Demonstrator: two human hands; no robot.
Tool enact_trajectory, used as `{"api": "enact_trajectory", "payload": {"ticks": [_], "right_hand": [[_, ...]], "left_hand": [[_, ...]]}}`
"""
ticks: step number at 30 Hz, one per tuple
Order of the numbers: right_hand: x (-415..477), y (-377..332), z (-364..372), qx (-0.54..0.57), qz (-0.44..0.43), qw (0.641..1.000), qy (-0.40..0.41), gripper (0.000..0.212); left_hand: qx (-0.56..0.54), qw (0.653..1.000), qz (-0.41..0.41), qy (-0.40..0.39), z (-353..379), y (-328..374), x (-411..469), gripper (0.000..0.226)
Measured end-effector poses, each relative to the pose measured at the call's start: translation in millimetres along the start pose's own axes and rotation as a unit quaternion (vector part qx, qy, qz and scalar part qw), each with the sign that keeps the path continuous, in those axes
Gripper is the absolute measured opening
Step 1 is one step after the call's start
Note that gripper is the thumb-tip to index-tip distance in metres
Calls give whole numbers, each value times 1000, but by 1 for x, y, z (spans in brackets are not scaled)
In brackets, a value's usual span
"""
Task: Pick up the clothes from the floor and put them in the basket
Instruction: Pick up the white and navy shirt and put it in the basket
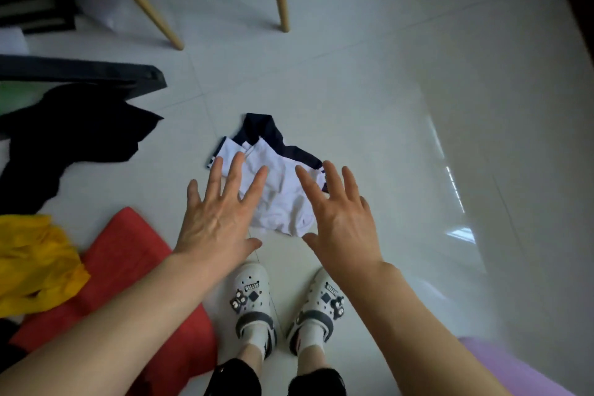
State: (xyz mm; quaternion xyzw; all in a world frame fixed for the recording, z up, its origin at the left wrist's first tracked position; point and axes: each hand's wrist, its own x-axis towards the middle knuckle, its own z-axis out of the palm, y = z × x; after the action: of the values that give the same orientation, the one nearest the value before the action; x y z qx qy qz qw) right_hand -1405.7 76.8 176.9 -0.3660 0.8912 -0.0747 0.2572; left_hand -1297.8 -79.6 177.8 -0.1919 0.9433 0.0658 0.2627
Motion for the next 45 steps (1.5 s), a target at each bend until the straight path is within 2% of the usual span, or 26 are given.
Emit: {"api": "enact_trajectory", "payload": {"ticks": [4,7,14,16,18,21,22,23,25,28,30,32,38,45], "right_hand": [[55,15,81,-83,-35,994,-62,117],[98,29,146,-125,-26,986,-106,126],[167,62,277,-140,13,983,-120,140],[178,71,306,-135,23,980,-147,132],[183,76,318,-107,23,982,-154,111],[182,75,327,-51,-46,995,-67,64],[178,72,322,-54,-66,994,-69,49],[174,69,317,-57,-71,992,-86,40],[159,63,305,-80,-56,993,-72,42],[129,53,265,-41,-17,999,-3,41],[105,51,222,26,-19,998,58,35],[83,45,177,61,-7,995,82,34],[26,30,25,78,45,984,157,28],[-76,6,-144,96,63,960,253,30]], "left_hand": [[30,998,-7,-54,74,-24,63,128],[32,996,-14,-83,134,-37,120,131],[11,991,-15,-132,255,-48,217,133],[-14,991,-10,-131,288,-47,231,125],[-50,995,5,-90,304,-50,233,107],[-108,987,107,42,310,-50,220,49],[-130,981,127,68,307,-49,213,37],[-153,977,131,68,300,-45,206,38],[-188,975,113,43,288,-35,186,46],[-199,974,96,55,241,-24,155,40],[-193,972,112,76,193,-17,135,38],[-178,972,129,84,149,-8,119,43],[-142,966,168,140,1,28,78,48],[-131,931,263,216,-168,70,-7,32]]}}
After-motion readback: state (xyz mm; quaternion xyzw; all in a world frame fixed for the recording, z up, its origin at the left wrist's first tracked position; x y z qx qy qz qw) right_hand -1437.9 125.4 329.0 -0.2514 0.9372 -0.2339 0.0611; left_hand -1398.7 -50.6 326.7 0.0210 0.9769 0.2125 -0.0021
